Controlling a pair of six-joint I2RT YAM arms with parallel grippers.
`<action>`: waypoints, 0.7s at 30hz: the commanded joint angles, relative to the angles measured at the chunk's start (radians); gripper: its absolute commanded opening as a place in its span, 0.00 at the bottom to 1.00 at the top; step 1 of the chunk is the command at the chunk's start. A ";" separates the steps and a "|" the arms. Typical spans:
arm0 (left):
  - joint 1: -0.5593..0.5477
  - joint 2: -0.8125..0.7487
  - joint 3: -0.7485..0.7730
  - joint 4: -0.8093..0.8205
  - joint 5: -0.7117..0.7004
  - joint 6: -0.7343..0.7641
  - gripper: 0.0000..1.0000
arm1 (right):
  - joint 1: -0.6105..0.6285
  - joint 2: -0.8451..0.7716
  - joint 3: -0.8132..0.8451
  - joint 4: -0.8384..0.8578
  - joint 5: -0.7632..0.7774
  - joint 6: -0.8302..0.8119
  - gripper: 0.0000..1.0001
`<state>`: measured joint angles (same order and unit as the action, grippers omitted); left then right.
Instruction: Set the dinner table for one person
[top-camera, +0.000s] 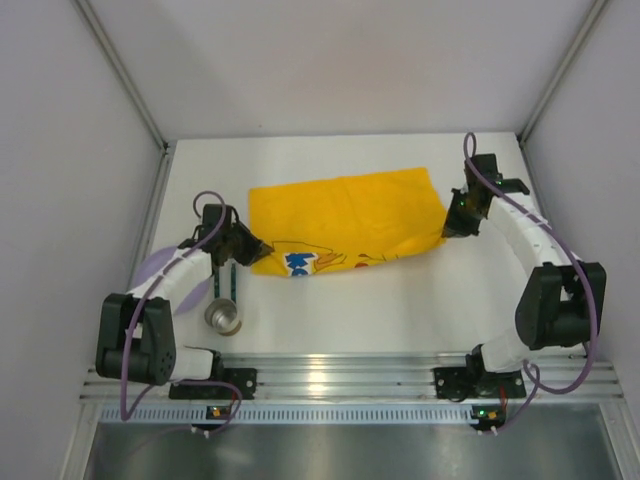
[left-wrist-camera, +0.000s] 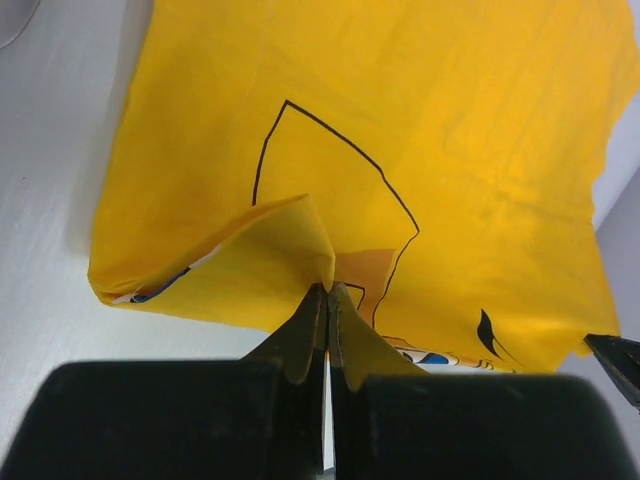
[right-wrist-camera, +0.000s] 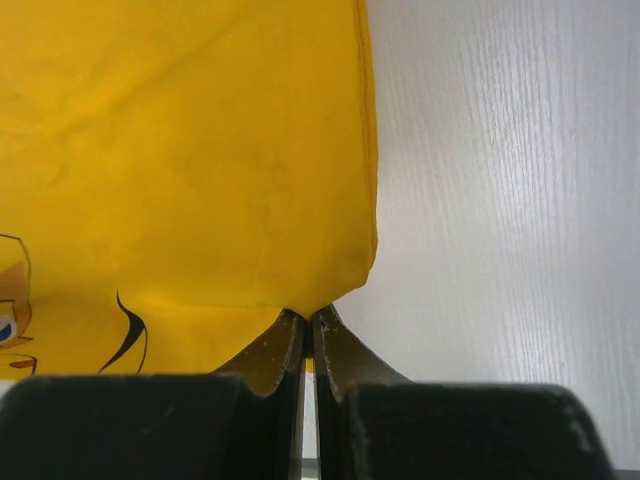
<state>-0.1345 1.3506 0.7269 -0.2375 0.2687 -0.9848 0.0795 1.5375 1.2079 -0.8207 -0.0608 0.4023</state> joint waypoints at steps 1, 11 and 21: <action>-0.007 0.037 0.034 0.013 0.020 -0.012 0.00 | -0.011 -0.034 0.103 -0.023 0.023 -0.005 0.00; -0.008 0.030 0.092 -0.134 0.007 0.060 0.00 | -0.072 -0.097 -0.270 -0.028 0.018 -0.005 0.03; -0.008 -0.104 0.230 -0.295 -0.068 0.097 0.98 | -0.070 -0.165 -0.030 -0.132 0.009 -0.002 1.00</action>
<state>-0.1413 1.2648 0.8555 -0.5014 0.2386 -0.9009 0.0151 1.3937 1.0496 -0.9356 -0.0536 0.3965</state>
